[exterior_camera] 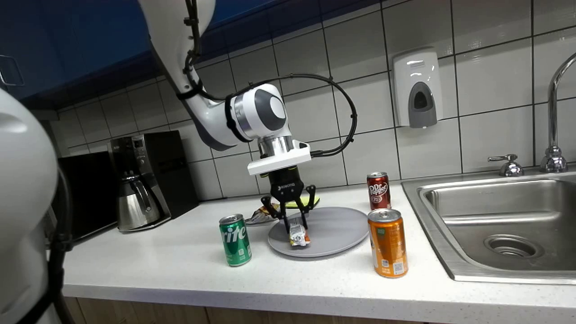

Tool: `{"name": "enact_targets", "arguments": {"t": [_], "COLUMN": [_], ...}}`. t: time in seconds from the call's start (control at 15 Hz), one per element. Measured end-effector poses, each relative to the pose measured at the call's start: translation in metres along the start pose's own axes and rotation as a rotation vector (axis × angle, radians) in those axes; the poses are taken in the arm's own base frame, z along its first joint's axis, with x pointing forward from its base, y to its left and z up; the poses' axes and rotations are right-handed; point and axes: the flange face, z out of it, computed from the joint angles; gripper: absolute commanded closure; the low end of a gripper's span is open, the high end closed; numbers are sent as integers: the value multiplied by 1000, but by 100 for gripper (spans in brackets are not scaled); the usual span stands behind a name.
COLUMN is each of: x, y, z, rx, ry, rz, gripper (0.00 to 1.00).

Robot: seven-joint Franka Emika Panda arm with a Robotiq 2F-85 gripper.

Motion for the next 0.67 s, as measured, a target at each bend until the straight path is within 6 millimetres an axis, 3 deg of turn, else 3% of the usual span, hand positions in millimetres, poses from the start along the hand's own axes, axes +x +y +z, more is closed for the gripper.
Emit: {"name": "enact_targets", "arguments": {"t": [0.67], "x": [-2], "y": [16], "z": [-47], "rx": [-18], "ry": [73], "rz": [40], "gripper": [83]}}
